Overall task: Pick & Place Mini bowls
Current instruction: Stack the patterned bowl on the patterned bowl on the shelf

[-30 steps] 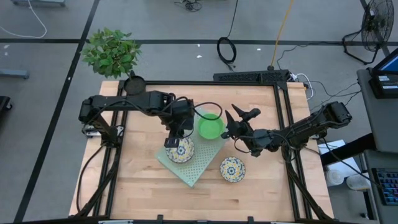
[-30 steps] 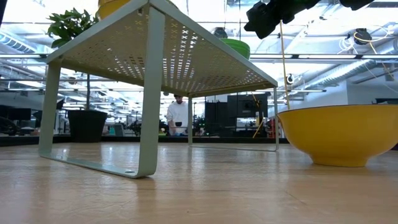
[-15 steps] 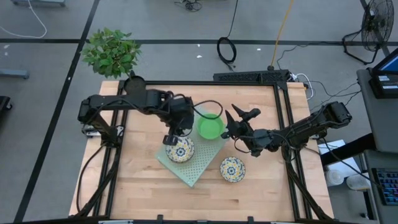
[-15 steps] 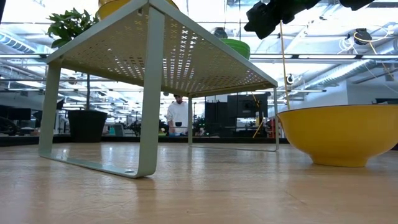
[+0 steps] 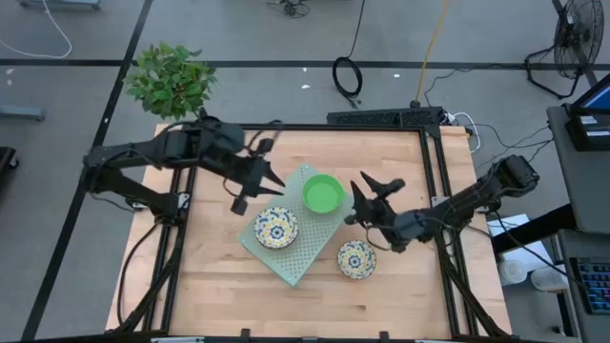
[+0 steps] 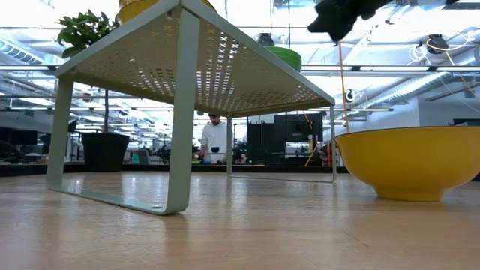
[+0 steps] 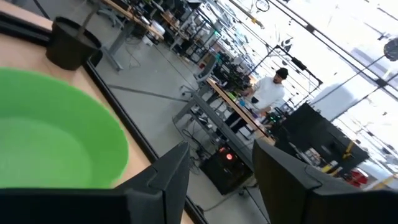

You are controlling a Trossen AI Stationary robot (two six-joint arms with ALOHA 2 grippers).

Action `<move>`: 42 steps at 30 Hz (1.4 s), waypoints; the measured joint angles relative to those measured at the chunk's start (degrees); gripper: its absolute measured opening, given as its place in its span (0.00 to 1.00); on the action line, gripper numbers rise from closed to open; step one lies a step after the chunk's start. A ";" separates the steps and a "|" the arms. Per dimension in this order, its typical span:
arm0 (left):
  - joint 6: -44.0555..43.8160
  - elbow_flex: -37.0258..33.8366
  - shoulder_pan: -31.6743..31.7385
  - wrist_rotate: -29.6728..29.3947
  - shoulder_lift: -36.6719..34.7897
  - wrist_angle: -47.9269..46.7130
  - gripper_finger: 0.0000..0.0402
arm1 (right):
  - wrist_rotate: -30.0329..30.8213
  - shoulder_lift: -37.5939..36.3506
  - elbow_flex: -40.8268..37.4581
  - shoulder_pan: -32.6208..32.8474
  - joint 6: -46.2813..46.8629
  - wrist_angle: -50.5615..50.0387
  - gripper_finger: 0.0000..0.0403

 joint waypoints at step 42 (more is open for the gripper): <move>-5.63 -41.13 1.42 -30.21 -10.19 66.21 0.23 | -40.06 0.00 2.58 0.98 16.49 -14.04 0.40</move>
